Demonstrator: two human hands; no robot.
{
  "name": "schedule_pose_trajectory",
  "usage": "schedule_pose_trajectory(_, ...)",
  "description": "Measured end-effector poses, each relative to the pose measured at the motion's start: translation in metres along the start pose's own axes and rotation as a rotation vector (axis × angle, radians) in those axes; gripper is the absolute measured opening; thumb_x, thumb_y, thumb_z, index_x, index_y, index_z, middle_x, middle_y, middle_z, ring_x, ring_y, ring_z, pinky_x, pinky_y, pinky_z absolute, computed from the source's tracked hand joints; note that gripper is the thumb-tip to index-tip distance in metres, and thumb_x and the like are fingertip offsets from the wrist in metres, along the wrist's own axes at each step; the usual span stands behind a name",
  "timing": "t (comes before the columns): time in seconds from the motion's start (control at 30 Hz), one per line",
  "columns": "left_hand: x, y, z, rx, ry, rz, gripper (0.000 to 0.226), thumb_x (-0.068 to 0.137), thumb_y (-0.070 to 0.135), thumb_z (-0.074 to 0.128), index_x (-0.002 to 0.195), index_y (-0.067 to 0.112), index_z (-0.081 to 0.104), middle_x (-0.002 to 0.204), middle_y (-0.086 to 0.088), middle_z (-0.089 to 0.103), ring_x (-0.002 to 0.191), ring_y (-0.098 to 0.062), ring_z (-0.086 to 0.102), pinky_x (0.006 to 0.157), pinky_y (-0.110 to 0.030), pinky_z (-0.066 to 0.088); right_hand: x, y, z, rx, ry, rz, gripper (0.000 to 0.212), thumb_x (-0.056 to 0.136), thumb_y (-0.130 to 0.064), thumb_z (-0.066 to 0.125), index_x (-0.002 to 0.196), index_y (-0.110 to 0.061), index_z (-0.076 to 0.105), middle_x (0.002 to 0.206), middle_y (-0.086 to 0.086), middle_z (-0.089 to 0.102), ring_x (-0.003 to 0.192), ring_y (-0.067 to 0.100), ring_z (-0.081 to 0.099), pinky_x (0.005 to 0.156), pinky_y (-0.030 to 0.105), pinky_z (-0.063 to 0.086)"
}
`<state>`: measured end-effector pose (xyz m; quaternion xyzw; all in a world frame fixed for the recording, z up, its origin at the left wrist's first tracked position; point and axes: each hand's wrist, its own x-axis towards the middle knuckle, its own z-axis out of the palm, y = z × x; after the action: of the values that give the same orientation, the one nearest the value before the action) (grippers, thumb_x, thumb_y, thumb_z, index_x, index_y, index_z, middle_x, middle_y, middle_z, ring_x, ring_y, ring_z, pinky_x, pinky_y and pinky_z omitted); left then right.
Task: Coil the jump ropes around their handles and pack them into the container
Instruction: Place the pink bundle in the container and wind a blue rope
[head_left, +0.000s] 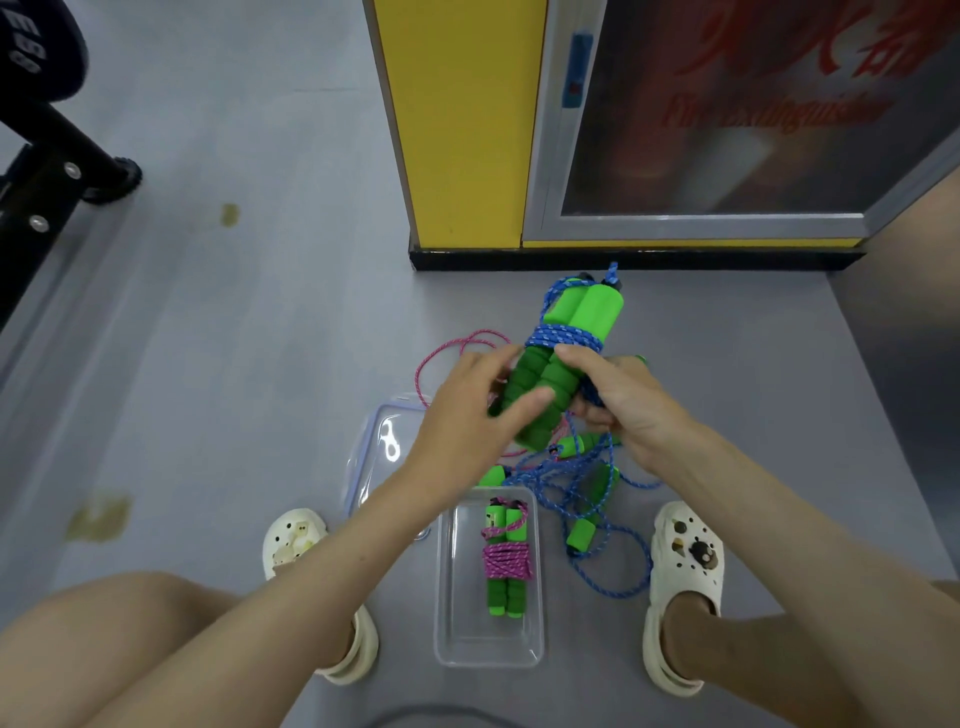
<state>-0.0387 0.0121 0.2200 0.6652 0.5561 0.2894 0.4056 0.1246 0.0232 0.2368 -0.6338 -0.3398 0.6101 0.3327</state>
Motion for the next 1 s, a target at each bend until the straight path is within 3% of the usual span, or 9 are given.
schedule_pose_trajectory(0.07,0.006,0.004,-0.009,-0.267,-0.017,-0.238,0.057,0.078,0.046,0.072,0.127,0.024,0.055,0.105,-0.002,0.061,0.09,-0.015,0.062,0.08,-0.035,0.055,-0.002,-0.001,0.001,0.056,-0.09,0.009,0.034,0.091,-0.038,0.056,0.075,-0.008,0.056,0.049,0.004,0.047,0.035,0.009,0.026,0.045,0.023,0.024)
schedule_pose_trajectory(0.17,0.004,0.01,-0.018,-0.633,-0.276,-0.518,0.05,0.08,0.042,0.069,0.122,0.016,0.058,0.108,-0.009,0.068,0.083,-0.016,0.068,0.071,-0.035,0.058,-0.005,-0.003,0.002,0.104,-0.18,-0.001,0.034,0.092,-0.038,0.054,0.085,-0.005,0.057,0.05,0.003,0.048,0.037,0.009,0.028,0.047,0.024,0.026)
schedule_pose_trajectory(0.23,-0.001,0.014,-0.02,-0.775,-0.405,-0.567,0.051,0.079,0.04,0.064,0.12,0.009,0.061,0.102,-0.01,0.071,0.08,-0.02,0.07,0.071,-0.033,0.058,-0.005,-0.004,0.002,0.09,-0.19,-0.014,0.038,0.092,-0.04,0.054,0.087,-0.003,0.059,0.048,0.001,0.049,0.038,0.01,0.032,0.047,0.022,0.029)
schedule_pose_trajectory(0.3,-0.001,0.014,-0.02,-0.834,-0.383,-0.558,0.05,0.078,0.036,0.063,0.117,0.006,0.062,0.095,-0.011,0.072,0.075,-0.02,0.07,0.069,-0.031,0.059,-0.006,-0.004,0.002,0.063,-0.187,-0.023,0.043,0.091,-0.044,0.053,0.083,-0.003,0.06,0.049,0.002,0.051,0.04,0.011,0.035,0.046,0.021,0.031)
schedule_pose_trajectory(0.57,0.002,0.01,-0.018,-0.71,-0.189,-0.523,0.035,0.086,0.021,0.067,0.117,0.007,0.062,0.094,-0.013,0.071,0.069,-0.022,0.068,0.061,-0.027,0.055,-0.005,-0.003,-0.001,-0.141,-0.156,-0.048,0.046,0.091,-0.044,0.055,0.052,-0.022,0.067,0.049,0.003,0.045,0.042,0.011,0.03,0.051,0.025,0.029)
schedule_pose_trajectory(0.63,0.003,0.009,-0.019,-0.694,-0.166,-0.518,0.034,0.085,0.021,0.067,0.116,0.009,0.063,0.09,-0.009,0.072,0.069,-0.022,0.069,0.061,-0.027,0.054,-0.004,-0.003,-0.003,-0.165,-0.162,-0.043,0.037,0.092,-0.037,0.058,0.061,-0.021,0.07,0.05,0.001,0.046,0.04,0.008,0.033,0.05,0.023,0.03)
schedule_pose_trajectory(0.73,0.005,0.007,-0.021,-0.677,-0.123,-0.526,0.031,0.085,0.021,0.068,0.114,0.009,0.063,0.089,-0.009,0.072,0.07,-0.024,0.069,0.061,-0.027,0.055,-0.001,0.0,-0.006,-0.229,-0.155,-0.045,0.02,0.093,-0.021,0.059,0.09,-0.005,0.071,0.048,-0.004,0.046,0.039,0.003,0.036,0.049,0.02,0.03)
schedule_pose_trajectory(0.87,0.005,0.005,-0.021,-0.575,-0.069,-0.495,0.026,0.084,0.016,0.071,0.108,0.01,0.063,0.089,-0.009,0.072,0.071,-0.025,0.069,0.068,-0.034,0.058,0.002,0.003,-0.009,-0.303,-0.104,-0.027,0.023,0.094,-0.022,0.058,0.087,-0.006,0.072,0.055,-0.001,0.052,0.039,0.001,0.04,0.048,0.016,0.035)
schedule_pose_trajectory(1.0,0.006,0.001,-0.019,-0.343,0.058,-0.344,0.021,0.083,0.014,0.072,0.102,0.016,0.064,0.08,-0.001,0.069,0.067,-0.013,0.064,0.054,-0.02,0.051,0.001,0.004,-0.009,-0.26,-0.083,-0.016,0.024,0.094,-0.022,0.058,0.08,-0.008,0.072,0.06,0.001,0.058,0.045,0.004,0.049,0.051,0.016,0.043)
